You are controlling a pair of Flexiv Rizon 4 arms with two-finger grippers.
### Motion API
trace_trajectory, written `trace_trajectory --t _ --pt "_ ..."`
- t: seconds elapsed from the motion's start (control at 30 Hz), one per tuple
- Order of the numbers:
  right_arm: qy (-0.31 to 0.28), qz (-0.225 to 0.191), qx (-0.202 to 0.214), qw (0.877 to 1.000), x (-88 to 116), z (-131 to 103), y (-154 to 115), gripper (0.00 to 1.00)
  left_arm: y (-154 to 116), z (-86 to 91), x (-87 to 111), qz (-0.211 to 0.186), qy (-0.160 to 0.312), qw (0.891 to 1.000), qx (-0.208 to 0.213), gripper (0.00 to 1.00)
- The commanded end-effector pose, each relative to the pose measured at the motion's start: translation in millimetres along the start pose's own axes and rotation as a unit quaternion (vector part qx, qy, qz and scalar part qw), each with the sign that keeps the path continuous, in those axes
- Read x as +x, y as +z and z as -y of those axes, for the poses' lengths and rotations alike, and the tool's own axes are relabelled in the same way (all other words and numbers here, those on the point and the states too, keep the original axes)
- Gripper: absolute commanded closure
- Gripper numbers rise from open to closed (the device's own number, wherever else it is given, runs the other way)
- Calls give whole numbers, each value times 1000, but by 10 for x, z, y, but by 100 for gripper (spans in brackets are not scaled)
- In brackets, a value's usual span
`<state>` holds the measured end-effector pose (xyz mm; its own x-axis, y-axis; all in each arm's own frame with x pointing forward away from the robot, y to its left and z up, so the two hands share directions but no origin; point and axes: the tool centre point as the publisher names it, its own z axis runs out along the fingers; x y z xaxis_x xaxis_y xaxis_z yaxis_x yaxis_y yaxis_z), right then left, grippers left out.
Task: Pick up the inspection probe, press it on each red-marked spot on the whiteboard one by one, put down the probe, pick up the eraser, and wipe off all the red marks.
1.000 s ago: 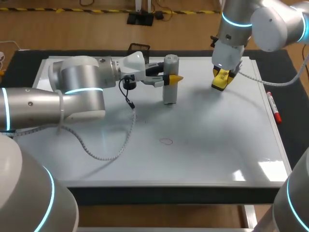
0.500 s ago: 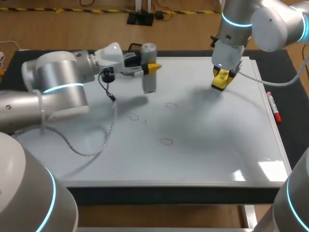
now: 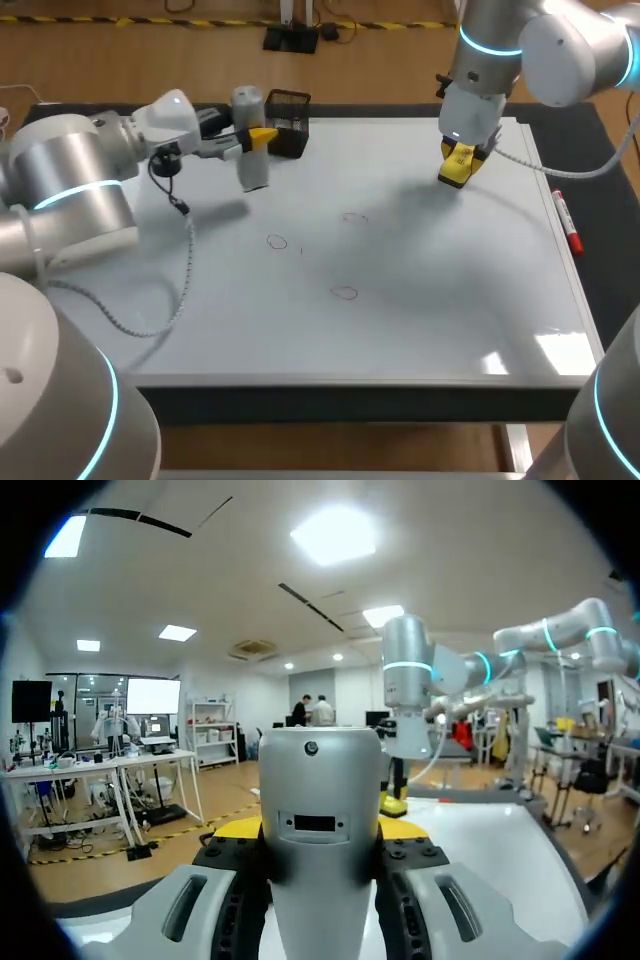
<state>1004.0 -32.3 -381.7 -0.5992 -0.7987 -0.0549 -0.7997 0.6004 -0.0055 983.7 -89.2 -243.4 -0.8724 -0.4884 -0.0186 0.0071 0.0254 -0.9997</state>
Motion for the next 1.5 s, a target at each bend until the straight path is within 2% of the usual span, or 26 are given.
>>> trace_trajectory --t 0.03,0.33,0.73,1.17,1.5 --pt "-1 -1 1 1000 1 5 -8 100 -392 57 25 33 1 999 1 100" --pt "-1 -1 1 1000 1 5 -8 100 -804 25 -148 74 -2 997 -5 100" --pt "-1 -1 1 1000 1 5 -8 100 -1095 76 -156 105 -1 995 0 100" --pt "-1 -1 1 1000 1 5 -8 100 -1095 76 -156 105 -1 995 0 100" --pt "-54 13 9 998 -271 -412 -9 100 -1095 76 -156 105 -1 995 0 100"
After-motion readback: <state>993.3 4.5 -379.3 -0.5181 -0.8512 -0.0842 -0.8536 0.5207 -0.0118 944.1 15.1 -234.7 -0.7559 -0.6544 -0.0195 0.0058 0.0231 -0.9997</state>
